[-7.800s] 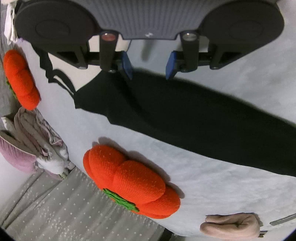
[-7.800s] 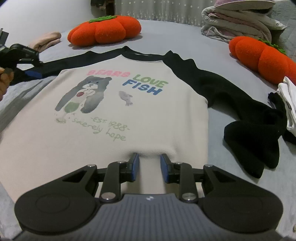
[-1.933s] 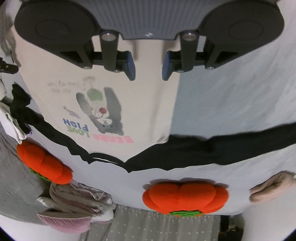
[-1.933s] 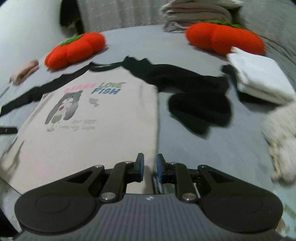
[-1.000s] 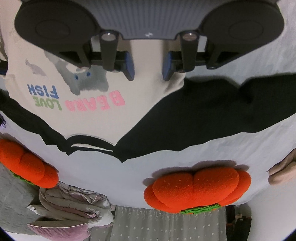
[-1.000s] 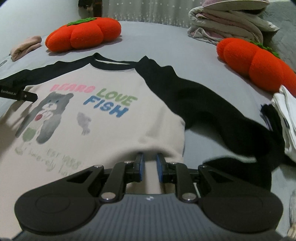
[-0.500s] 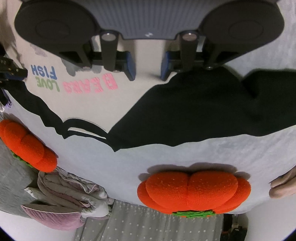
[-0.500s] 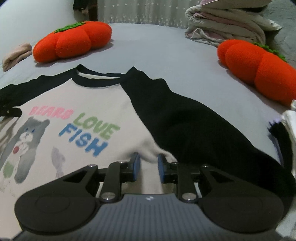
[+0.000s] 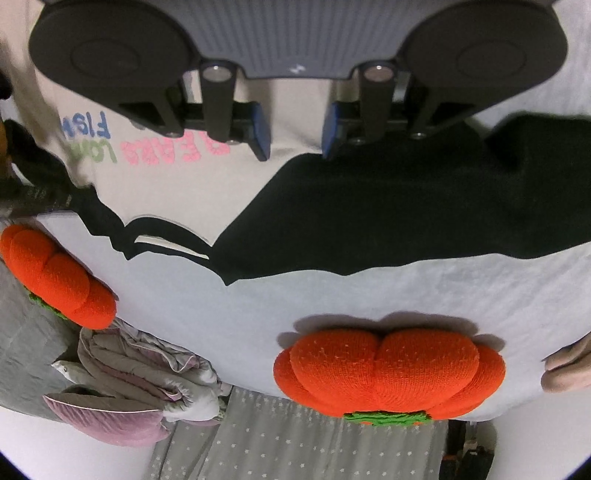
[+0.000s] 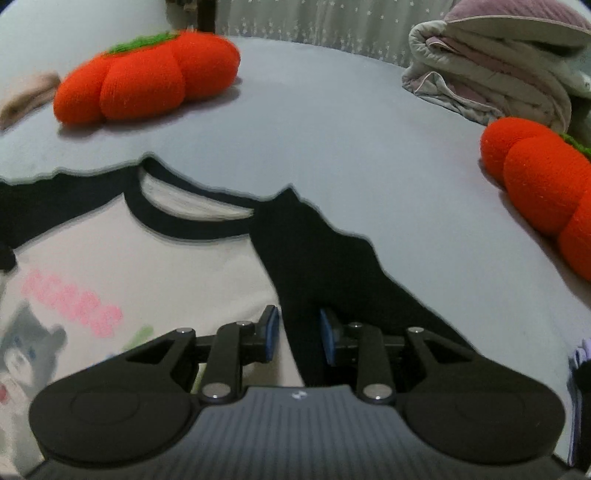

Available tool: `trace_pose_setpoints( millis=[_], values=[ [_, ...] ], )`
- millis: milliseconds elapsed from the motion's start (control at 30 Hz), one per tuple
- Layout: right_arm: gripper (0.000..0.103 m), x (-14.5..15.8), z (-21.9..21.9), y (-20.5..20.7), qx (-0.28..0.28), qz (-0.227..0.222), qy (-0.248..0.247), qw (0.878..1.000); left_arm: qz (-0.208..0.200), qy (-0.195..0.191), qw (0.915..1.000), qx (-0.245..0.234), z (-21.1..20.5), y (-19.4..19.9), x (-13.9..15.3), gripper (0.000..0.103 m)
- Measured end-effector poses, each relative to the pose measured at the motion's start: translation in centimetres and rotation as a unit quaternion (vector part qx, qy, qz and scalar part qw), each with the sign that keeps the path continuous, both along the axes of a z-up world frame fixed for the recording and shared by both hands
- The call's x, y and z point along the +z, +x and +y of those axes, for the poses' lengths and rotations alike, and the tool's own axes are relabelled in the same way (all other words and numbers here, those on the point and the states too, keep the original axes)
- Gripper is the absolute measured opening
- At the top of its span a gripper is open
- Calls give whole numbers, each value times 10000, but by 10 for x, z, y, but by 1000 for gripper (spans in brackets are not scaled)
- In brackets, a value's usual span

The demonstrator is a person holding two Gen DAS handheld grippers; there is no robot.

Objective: Fold clothes

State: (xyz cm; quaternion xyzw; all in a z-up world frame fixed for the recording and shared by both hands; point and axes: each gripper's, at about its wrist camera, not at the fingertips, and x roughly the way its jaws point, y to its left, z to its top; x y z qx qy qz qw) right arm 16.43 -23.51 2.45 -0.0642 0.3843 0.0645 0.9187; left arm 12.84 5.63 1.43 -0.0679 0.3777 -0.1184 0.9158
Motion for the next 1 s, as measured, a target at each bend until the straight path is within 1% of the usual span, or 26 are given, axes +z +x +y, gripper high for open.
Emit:
trace_pose_setpoints(
  millis=[100, 133, 167, 267, 333, 367, 400, 467, 533, 567, 600, 633, 667, 767, 867, 933, 967, 1000],
  values=[
    [30, 22, -13, 6, 76, -297, 471, 9984, 11, 3, 10000, -6, -1, 0, 1, 34],
    [30, 24, -15, 12, 106, -340, 523, 9980, 15, 3, 10000, -8, -2, -1, 2, 34],
    [30, 23, -15, 20, 119, -327, 480, 9982, 18, 4, 10000, -10, -2, -1, 2, 35],
    [30, 13, -4, 46, 294, -76, 240, 9993, 62, -87, 9999, 1, 1, 0, 3, 35],
    [37, 9, 3, 58, 506, -29, 147, 9986, 98, -152, 9998, 15, 3, 2, 3, 35],
    [47, 7, 5, 62, 587, -27, 103, 9982, 101, -148, 9998, 10, 3, 2, 3, 35],
    [52, 5, 7, 66, 626, -16, 48, 9980, 105, -143, 9998, 6, 3, 2, 3, 35],
    [53, -2, 9, 75, 679, 52, -59, 9977, 90, -90, 9999, -40, 1, 1, 3, 36],
    [50, -10, 9, 81, 678, 181, -66, 9975, 83, -60, 9999, -70, 0, 1, 3, 36],
    [41, -11, 8, 81, 679, 180, -42, 9975, 84, -58, 9999, -77, 0, 1, 3, 36],
    [23, -10, 7, 80, 667, 122, -8, 9977, 97, -80, 9999, -70, 1, 1, 3, 36],
    [18, -8, 6, 79, 654, 63, 26, 9978, 114, -109, 9999, -56, 1, 1, 4, 36],
    [15, -7, 5, 77, 659, 9, 27, 9978, 122, -130, 9998, -47, 1, 1, 4, 36],
    [11, 1, 10, 71, 714, -281, -184, 9969, 96, -163, 9998, -51, 0, -1, 8, 36],
    [10, 13, 16, 65, 606, -657, -279, 9956, 31, -126, 9999, -55, -3, -4, 12, 37],
    [10, 14, 21, 65, 548, -757, -395, 9948, 12, -66, 10000, -64, -4, -5, 11, 37],
    [10, 11, 23, 67, 518, -741, -477, 9948, 51, -16, 10000, -55, -4, -3, 8, 37],
    [10, 3, 25, 72, 487, -618, -598, 9951, 89, 34, 9999, -45, -4, -2, 6, 37]
  ],
)
